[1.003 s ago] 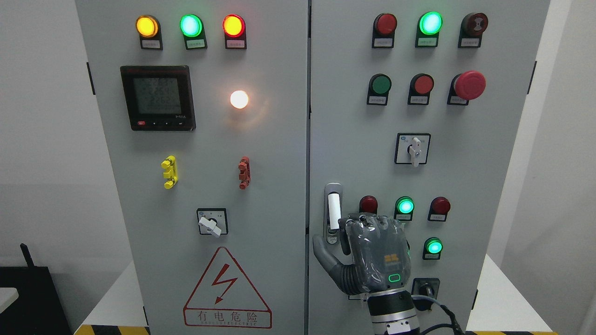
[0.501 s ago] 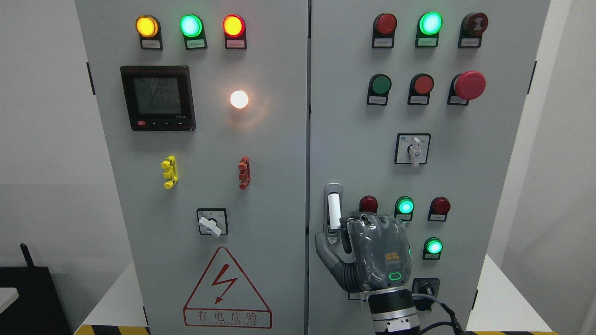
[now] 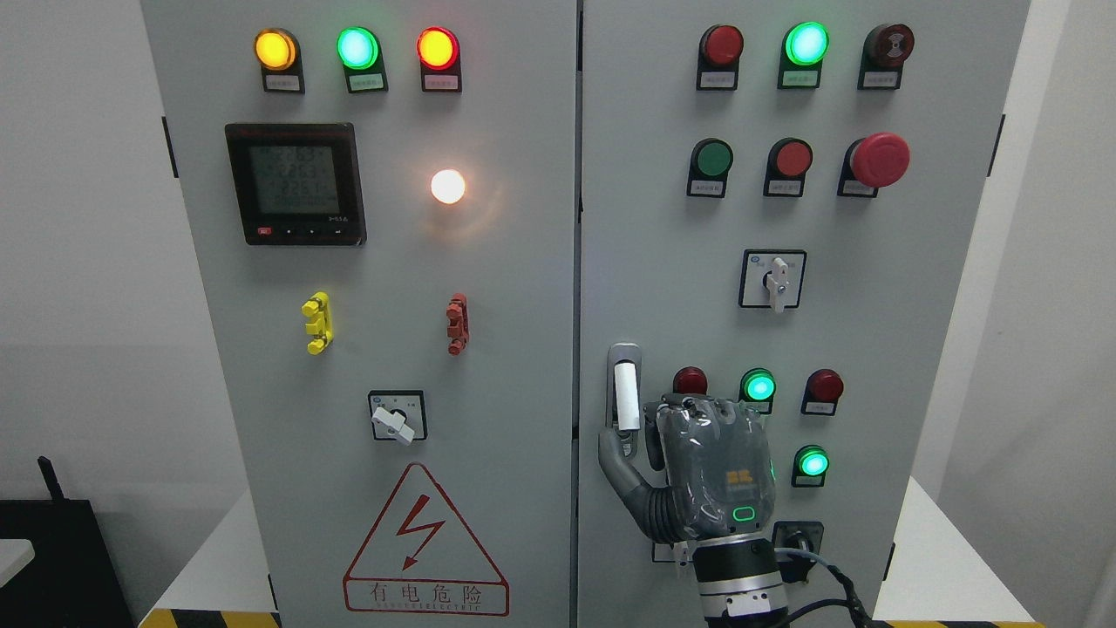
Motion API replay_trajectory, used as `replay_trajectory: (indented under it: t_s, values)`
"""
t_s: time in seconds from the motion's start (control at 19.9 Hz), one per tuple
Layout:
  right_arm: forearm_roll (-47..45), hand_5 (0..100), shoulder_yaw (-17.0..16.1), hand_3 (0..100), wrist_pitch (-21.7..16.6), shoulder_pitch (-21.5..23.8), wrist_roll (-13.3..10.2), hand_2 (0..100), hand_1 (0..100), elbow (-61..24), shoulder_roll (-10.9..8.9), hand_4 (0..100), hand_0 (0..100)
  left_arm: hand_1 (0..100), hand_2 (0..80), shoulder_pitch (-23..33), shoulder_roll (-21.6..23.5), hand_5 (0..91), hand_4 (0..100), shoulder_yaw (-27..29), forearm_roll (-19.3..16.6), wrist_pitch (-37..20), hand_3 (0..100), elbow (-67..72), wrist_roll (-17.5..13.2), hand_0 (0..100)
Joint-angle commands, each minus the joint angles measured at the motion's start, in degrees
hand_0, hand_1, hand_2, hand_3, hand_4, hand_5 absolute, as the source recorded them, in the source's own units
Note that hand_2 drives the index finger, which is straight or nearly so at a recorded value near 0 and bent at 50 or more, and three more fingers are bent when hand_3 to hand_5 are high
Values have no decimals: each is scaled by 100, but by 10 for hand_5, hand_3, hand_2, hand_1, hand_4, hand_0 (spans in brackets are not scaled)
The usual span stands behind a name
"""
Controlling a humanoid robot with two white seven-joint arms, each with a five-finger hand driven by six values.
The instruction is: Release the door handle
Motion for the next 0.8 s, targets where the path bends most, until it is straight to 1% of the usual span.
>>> replay_trajectory:
  t_s: [0.0,0.45,0.75]
  values:
    - [-6,992,-17,1000,11,-9,-18,1000,492,42,12,1000,465,389,0,0,0,0,0,0,-158,-5,0,-53,4,120]
    - [-6,993,-52,1000,20,-9,-18,1000,529,69,12,1000,477,389,0,0,0,0,0,0,-158,-5,0,-53,4,120]
    - [-6,993,-70,1000,73,-27,-18,1000,524,86,12,1000,512,389,0,0,0,0,0,0,-158,-5,0,-53,4,120]
